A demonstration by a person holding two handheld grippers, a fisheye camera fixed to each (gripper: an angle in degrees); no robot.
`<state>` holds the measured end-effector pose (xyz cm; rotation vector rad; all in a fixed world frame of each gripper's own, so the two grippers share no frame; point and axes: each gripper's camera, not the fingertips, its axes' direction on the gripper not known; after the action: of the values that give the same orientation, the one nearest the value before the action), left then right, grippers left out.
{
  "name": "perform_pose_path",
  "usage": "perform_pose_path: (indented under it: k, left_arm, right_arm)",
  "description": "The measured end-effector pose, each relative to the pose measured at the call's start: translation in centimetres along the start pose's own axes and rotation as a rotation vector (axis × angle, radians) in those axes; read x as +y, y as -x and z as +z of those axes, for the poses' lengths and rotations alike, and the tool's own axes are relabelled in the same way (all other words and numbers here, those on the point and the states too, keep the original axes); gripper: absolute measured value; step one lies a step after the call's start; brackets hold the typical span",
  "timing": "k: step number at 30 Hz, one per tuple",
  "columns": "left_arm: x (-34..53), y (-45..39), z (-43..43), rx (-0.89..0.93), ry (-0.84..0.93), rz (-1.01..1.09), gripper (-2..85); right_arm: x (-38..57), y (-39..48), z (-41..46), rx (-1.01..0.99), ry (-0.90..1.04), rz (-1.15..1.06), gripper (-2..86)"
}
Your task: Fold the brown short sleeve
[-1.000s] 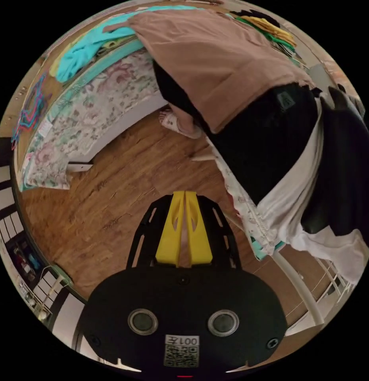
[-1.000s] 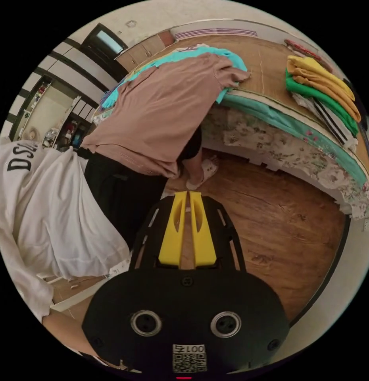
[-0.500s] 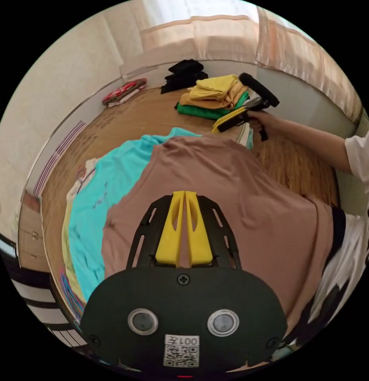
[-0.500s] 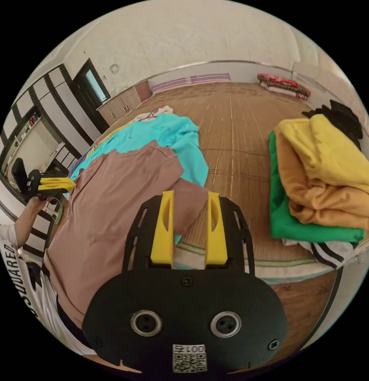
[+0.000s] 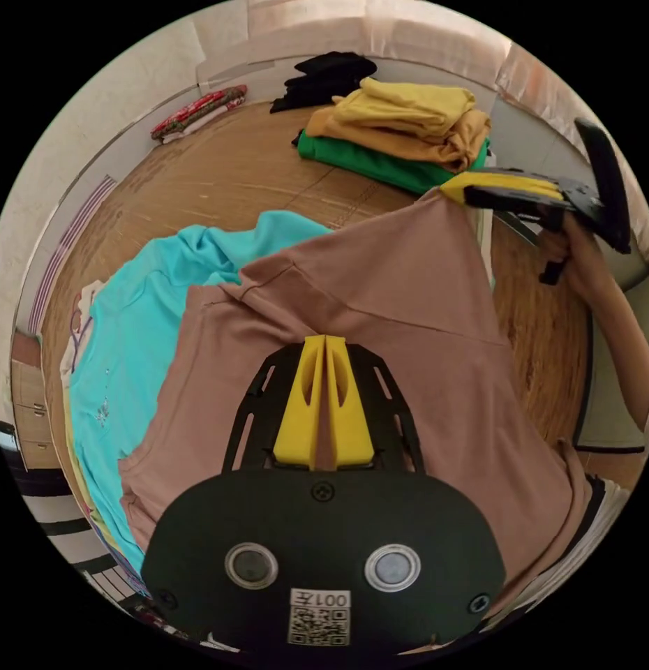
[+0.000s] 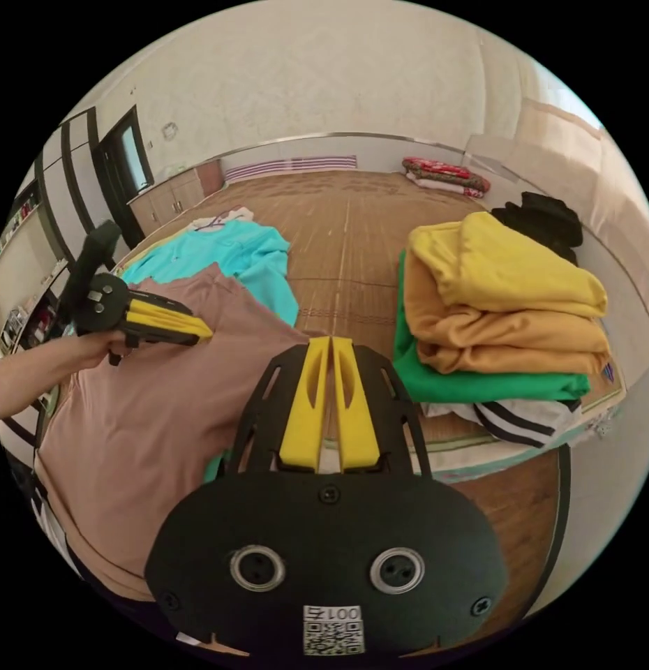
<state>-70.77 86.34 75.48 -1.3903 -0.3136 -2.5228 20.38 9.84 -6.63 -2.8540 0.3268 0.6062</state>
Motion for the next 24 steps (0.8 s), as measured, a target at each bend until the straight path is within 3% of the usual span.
perform_pose_path:
  k: [7,10,14,20,24]
  left_arm:
    - [-2.6,0.2,1.1,-0.023,-0.003,0.013,-1.0]
    - [-3.0,0.8,0.2,-0.035,-0.05,-0.035,-1.0]
    - [-2.3,2.4,-1.2,-0.019,-0.104,-0.115,-1.0]
    - [1.3,4.5,-1.7,0.013,-0.063,-0.183,-1.0]
    - [3.7,4.4,-2.7,0.042,-0.065,-0.15,-0.9]
  right_arm:
    - [1.4,1.5,-2.3,0.001,-0.05,0.016,0.5]
    - [0.9,4.5,-4.7,-0.02,-0.13,-0.076,0.6]
    - [-0.1,10.9,-8.0,-0.19,-0.21,-0.292,1.2]
    - [3.2,20.6,-3.7,-0.387,0.077,-0.574,5.1]
    - [6.3,22.8,-4.6,-0.291,0.078,-0.622,7.1]
